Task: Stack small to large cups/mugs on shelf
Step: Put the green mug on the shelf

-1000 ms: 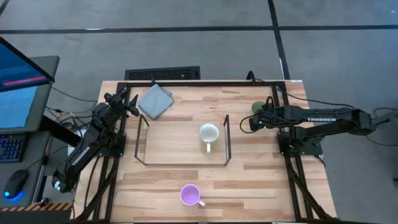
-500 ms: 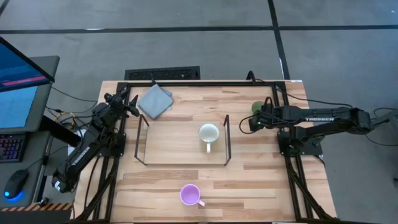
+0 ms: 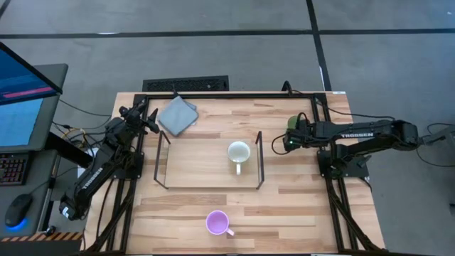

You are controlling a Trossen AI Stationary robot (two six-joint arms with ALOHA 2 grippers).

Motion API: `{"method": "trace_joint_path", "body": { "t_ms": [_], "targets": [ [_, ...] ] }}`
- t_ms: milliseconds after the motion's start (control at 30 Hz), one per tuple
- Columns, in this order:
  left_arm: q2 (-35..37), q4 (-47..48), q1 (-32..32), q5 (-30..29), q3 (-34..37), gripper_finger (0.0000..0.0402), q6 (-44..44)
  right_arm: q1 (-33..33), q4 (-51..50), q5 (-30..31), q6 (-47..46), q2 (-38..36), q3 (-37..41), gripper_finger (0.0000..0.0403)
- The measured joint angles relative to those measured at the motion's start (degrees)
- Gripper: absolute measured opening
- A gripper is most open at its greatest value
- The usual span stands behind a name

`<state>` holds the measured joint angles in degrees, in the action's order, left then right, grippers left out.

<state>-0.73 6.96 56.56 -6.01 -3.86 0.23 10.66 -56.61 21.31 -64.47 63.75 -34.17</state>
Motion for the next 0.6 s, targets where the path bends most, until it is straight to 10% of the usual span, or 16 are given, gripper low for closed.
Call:
{"method": "trace_joint_path", "body": {
  "t_ms": [600],
  "targets": [
    [0.0,-0.2,0.0,0.0,0.0,0.0254,0.0,0.0,1.5,-2.0,0.1,0.0,0.0,0.0214]
  ]
}}
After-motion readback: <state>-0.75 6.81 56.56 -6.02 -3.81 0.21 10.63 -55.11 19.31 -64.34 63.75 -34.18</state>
